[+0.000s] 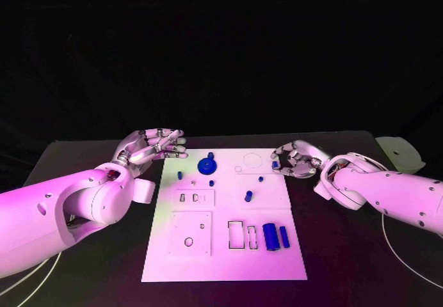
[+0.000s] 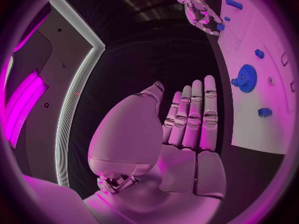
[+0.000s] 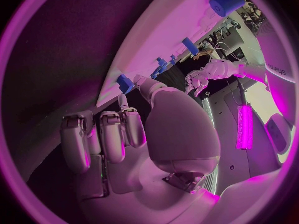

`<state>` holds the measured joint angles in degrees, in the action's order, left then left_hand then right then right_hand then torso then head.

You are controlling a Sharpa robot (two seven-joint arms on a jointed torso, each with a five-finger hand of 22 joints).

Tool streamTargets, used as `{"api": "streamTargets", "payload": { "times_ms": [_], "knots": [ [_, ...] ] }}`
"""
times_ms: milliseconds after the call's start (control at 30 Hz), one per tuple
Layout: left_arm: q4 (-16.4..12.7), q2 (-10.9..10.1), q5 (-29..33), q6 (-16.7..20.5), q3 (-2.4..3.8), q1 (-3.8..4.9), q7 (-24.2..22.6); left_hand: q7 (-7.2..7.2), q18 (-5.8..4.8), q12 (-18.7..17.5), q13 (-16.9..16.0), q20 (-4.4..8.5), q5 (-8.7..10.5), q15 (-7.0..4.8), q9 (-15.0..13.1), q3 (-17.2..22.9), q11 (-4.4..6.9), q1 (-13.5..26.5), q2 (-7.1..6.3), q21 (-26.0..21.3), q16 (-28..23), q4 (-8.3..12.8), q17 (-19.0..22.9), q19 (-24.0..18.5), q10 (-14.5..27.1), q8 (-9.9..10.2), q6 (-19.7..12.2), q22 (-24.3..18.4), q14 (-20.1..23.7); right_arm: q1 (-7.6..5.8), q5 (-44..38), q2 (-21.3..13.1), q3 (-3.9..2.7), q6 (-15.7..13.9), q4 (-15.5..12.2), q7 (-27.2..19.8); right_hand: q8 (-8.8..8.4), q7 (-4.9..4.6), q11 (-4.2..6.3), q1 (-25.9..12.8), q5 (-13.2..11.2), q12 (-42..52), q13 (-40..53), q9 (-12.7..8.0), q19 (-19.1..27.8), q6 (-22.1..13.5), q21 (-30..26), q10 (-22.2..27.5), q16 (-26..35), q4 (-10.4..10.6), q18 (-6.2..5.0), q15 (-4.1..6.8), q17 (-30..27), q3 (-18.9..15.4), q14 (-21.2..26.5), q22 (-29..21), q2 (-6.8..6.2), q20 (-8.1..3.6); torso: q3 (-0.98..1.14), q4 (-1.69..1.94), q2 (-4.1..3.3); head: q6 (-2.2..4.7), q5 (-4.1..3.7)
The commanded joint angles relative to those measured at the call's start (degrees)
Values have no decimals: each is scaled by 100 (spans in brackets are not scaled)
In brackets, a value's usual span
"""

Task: Assemble the parts on the task board

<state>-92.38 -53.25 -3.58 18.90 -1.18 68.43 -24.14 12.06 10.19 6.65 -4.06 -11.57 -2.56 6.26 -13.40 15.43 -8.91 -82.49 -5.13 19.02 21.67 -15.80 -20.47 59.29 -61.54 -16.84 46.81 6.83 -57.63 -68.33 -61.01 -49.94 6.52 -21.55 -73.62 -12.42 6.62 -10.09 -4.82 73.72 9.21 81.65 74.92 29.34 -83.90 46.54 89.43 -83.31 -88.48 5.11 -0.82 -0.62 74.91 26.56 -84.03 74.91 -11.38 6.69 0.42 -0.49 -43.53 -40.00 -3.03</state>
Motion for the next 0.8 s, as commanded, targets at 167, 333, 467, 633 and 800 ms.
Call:
{"api": "streamTargets", "payload": {
  "times_ms": [167, 333, 467, 633, 800],
  "knots": [
    [-5, 9, 10, -109, 4, 3, -52, -24, 28, -32, 10, -14, -32, -16, 8, 34, 6, -21, -29, 21, -38, -6, -10, 27, 36, 21, -4, -6, 6, 15, -99, 28, -1, 99, 45, 78, 111, -6, -40, 7, 28, 48, 737, 62, -569, 238, 15, -15, -34, -27, 67, -46, 1163, 27, -518, 1466, 72, 52, 5, -7, 0, -9, 7],
    [-3, 8, 10, -108, 4, 3, -48, -24, 28, -32, 10, -14, -32, -16, 8, 34, 6, -21, -29, 21, -38, -6, -10, 27, 36, 21, -4, -6, 6, 16, -101, 35, -1, 98, 58, 85, 211, 21, -19, -5, 31, 64, 751, 111, -573, 400, 19, -28, -34, -33, 68, -31, 1163, 45, -518, 1470, 105, 47, 5, -5, 0, -14, 4],
    [-1, 8, 10, -108, 4, 3, -46, -24, 28, -32, 10, -14, -32, -16, 8, 34, 6, -21, -29, 21, -38, -6, -10, 27, 36, 21, -4, -6, 6, 17, -102, 45, -1, 108, 64, 89, 249, 38, -5, -7, 32, 78, 764, 130, -582, 456, 28, -41, -35, -38, 71, -19, 1166, 55, -518, 1480, 122, 39, 6, -5, -3, -22, -1],
    [0, 7, 10, -107, 4, 3, -43, -16, 27, -41, 11, -14, -32, -14, 9, 41, 2, -19, -25, 20, -41, -8, -14, 27, 39, 24, -5, -7, 6, 22, -103, 60, -1, 114, 70, 96, 271, 48, 4, -8, 30, 85, 771, 140, -582, 489, 28, -48, -37, -40, 71, -12, 1171, 62, -520, 1480, 132, 33, 7, -6, -2, -25, -2],
    [2, 5, 10, -106, 4, 3, -41, -16, 27, -41, 11, -14, -32, -14, 9, 41, 2, -19, -25, 20, -41, -8, -14, 27, 39, 24, -5, -7, 6, 26, -104, 69, -1, 74, 78, 108, 306, 66, 19, -18, 26, 97, 782, 157, -584, 540, 30, -60, -37, -34, 72, 3, 1170, 78, -519, 1482, 166, 22, 4, -2, -4, -26, -14]
  ]
}}
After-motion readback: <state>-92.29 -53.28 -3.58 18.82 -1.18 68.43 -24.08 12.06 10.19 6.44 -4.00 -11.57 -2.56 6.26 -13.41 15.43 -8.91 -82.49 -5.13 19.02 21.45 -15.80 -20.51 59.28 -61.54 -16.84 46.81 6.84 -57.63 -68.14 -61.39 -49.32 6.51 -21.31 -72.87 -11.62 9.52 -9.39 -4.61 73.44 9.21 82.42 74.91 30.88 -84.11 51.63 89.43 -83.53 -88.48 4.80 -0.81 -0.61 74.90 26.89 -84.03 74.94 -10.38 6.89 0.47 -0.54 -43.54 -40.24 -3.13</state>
